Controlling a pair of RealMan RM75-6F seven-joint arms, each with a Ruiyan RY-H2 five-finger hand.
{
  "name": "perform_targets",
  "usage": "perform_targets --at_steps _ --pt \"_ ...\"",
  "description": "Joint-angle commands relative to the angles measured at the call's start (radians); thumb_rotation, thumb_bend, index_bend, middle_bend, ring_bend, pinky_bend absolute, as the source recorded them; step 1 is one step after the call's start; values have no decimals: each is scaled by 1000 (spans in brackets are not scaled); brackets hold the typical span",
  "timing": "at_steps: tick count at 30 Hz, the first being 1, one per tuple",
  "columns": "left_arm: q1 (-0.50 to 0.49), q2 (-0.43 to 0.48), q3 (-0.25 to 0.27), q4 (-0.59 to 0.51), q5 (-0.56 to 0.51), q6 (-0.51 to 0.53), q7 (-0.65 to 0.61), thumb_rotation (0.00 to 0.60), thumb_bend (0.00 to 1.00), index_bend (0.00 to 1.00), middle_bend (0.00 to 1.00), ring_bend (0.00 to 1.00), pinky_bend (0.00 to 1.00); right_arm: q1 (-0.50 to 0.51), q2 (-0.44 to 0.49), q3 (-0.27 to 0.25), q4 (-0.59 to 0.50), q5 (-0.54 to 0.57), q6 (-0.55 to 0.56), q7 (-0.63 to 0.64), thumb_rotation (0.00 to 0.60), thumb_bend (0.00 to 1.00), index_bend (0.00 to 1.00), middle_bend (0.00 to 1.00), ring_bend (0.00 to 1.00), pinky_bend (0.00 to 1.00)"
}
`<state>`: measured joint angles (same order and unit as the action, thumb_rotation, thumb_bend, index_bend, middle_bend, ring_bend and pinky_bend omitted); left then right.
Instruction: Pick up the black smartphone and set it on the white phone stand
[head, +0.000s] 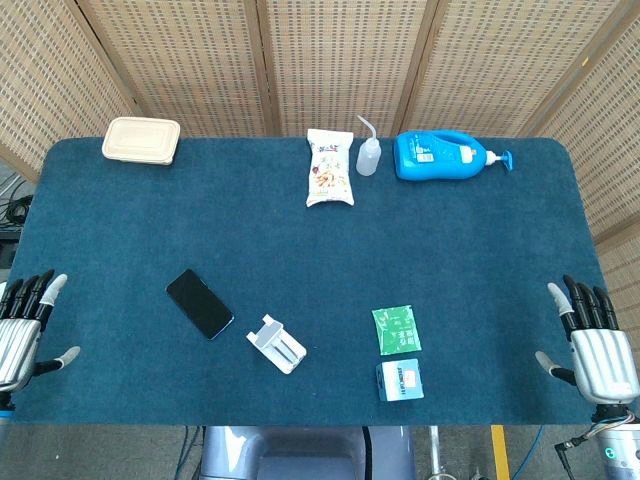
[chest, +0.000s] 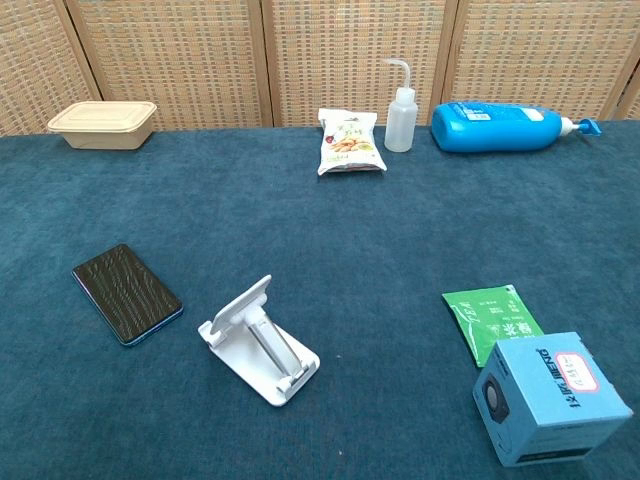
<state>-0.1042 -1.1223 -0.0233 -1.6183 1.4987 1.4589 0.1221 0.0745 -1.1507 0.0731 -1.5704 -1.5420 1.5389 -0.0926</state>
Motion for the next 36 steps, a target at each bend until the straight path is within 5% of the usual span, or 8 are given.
perform_targets --at_steps 1,7,10,12,17,20,26,36 --pt "-1 -3 0 0 -2 -1 6 600 0 0 0 0 0 -1 0 0 0 -1 2 -1 600 105 0 0 0 0" --pt "-3 -10 -1 9 -1 -3 7 600 4 0 0 0 0 -2 1 -1 2 0 1 -2 600 105 0 0 0 0" --pt "-12 -18 3 24 22 -8 -7 600 91 0 0 0 0 -4 2 -2 0 -2 3 1 600 105 0 0 0 0" --pt "-24 -21 10 33 43 -23 -29 600 214 0 0 0 0 -4 3 -1 -2 -3 5 4 600 105 0 0 0 0" --pt "-94 -36 28 60 95 -124 -123 600 789 0 0 0 0 -5 12 2 -7 3 5 15 600 105 0 0 0 0" --pt "-150 -67 35 93 155 -174 -168 600 977 0 0 0 0 -5 15 4 -8 10 1 22 600 105 0 0 0 0" --pt "-268 -138 40 150 239 -282 -216 600 1000 0 0 5 0 -4 20 7 -8 16 -4 32 600 105 0 0 0 0" --pt "-415 -230 30 158 206 -494 -248 600 1000 52 1 43 0 0 25 10 -9 22 -13 45 600 116 0 0 0 0"
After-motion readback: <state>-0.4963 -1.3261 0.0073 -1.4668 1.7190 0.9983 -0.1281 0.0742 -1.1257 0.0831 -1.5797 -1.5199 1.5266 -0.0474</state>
